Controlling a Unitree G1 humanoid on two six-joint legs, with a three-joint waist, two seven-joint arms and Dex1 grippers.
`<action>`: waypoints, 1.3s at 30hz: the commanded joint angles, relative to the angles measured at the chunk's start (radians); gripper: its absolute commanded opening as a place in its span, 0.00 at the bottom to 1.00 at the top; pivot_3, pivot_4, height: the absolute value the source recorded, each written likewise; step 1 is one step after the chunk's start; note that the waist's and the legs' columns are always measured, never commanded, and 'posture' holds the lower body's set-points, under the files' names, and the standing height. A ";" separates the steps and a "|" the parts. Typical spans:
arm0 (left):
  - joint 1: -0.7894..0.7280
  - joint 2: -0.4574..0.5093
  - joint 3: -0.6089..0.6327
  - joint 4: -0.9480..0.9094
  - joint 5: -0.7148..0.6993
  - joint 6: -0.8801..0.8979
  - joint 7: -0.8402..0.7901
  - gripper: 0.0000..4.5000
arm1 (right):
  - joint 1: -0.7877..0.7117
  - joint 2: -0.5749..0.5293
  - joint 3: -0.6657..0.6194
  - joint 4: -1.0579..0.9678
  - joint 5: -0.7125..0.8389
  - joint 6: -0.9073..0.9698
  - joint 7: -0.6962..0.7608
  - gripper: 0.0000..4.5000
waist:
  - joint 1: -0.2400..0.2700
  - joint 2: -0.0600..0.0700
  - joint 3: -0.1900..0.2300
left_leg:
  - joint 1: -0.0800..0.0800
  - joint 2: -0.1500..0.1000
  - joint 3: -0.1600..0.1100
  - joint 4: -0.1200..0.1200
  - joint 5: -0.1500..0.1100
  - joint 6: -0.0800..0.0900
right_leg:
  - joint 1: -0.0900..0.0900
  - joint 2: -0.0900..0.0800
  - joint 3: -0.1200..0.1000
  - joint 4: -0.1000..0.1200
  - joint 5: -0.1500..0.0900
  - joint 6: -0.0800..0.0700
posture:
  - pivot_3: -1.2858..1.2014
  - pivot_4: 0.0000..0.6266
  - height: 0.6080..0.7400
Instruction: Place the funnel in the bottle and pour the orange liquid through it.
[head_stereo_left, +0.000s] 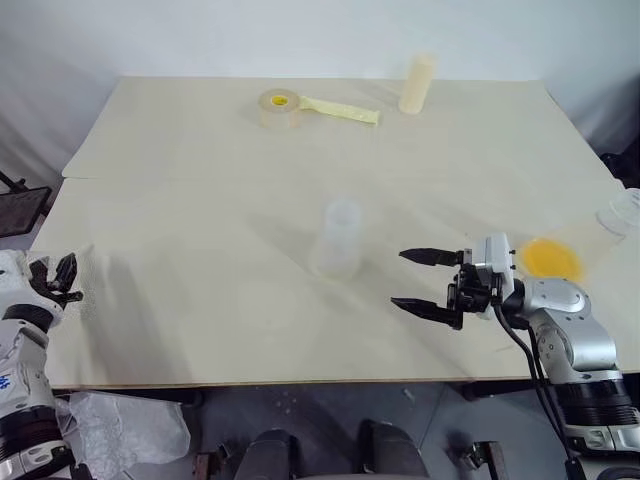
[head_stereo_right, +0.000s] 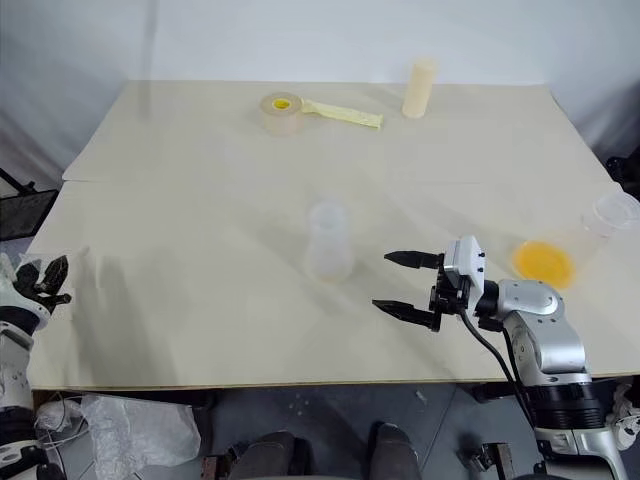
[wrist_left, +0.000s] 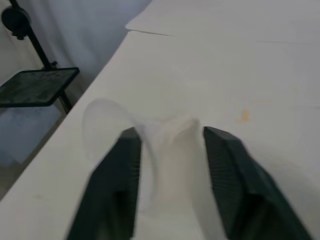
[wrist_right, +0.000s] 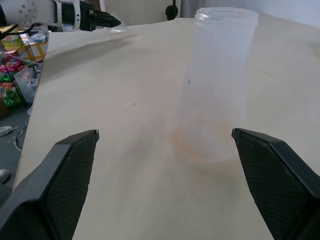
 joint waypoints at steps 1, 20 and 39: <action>0.037 0.045 0.030 -0.098 -0.037 0.062 -0.012 0.14 | 0.012 -0.009 -0.030 -0.038 0.008 -0.012 -0.018 1.00 | -0.001 0.000 0.000 | 0.000 0.000 0.000 0.000 0.000 0.000 | 0.000 0.000 0.000 0.000 0.000 0.000 | 0.52 0.24 1.00; -0.372 0.181 -0.357 -0.233 -0.098 0.035 -0.516 0.01 | -0.017 -0.041 -0.078 -0.053 0.033 0.001 -0.058 1.00 | 0.019 0.000 0.000 | 0.000 -0.005 0.001 0.002 0.000 0.000 | 0.000 0.000 0.001 0.000 0.000 0.000 | 0.52 0.24 1.00; -1.024 -0.003 -0.729 0.241 0.033 -0.133 -1.075 0.01 | 0.083 -0.004 -0.085 -0.233 0.045 0.028 -0.201 1.00 | 0.000 0.000 0.001 | -0.015 -0.005 0.006 0.005 0.000 0.000 | -0.014 0.001 -0.003 0.003 0.000 0.000 | 0.52 0.24 1.00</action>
